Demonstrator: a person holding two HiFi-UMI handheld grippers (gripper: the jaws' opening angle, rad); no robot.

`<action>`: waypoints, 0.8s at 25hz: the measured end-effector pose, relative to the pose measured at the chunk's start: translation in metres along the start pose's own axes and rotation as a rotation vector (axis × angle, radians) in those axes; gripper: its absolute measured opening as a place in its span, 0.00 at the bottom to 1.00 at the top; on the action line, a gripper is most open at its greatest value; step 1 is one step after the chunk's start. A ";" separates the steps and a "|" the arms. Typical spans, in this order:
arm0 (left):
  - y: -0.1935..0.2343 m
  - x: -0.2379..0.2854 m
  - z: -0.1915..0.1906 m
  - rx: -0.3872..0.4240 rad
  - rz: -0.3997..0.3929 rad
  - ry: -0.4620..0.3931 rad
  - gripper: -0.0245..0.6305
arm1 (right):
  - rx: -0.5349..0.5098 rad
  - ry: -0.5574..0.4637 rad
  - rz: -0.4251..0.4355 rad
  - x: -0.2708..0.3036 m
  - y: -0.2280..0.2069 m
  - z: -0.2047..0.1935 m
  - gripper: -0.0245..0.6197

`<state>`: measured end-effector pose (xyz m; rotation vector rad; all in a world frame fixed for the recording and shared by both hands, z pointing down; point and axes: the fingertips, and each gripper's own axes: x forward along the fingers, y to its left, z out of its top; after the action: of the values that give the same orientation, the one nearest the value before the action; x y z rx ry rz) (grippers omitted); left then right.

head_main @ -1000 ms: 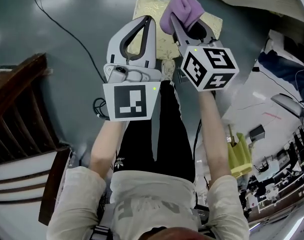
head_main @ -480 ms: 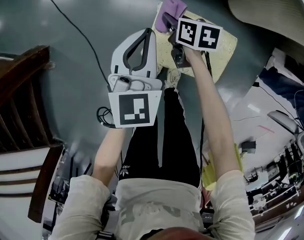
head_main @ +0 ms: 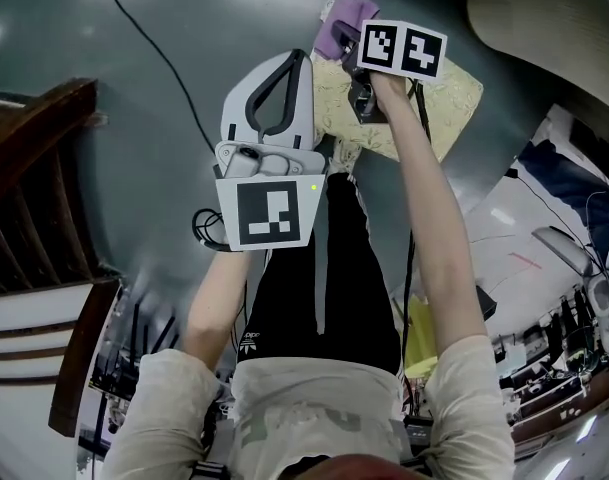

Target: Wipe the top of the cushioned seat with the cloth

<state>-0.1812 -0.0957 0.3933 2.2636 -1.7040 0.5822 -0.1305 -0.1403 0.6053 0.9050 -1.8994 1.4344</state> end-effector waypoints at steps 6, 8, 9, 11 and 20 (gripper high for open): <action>-0.007 0.007 0.008 0.004 -0.011 -0.009 0.05 | 0.011 0.012 0.007 0.000 0.001 0.000 0.19; -0.011 0.009 0.010 0.010 -0.020 -0.010 0.05 | 0.024 0.012 0.015 -0.002 0.001 0.001 0.19; -0.012 0.009 0.011 0.011 -0.023 -0.009 0.05 | 0.031 0.011 0.019 -0.003 0.000 0.000 0.19; -0.016 0.011 0.012 0.010 -0.029 -0.010 0.05 | 0.044 0.008 0.025 -0.006 -0.002 0.000 0.19; -0.020 0.009 0.013 -0.001 -0.068 -0.021 0.05 | 0.061 -0.014 -0.003 -0.030 -0.013 -0.004 0.19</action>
<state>-0.1577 -0.1030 0.3861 2.3249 -1.6301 0.5444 -0.1017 -0.1334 0.5907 0.9482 -1.8729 1.4947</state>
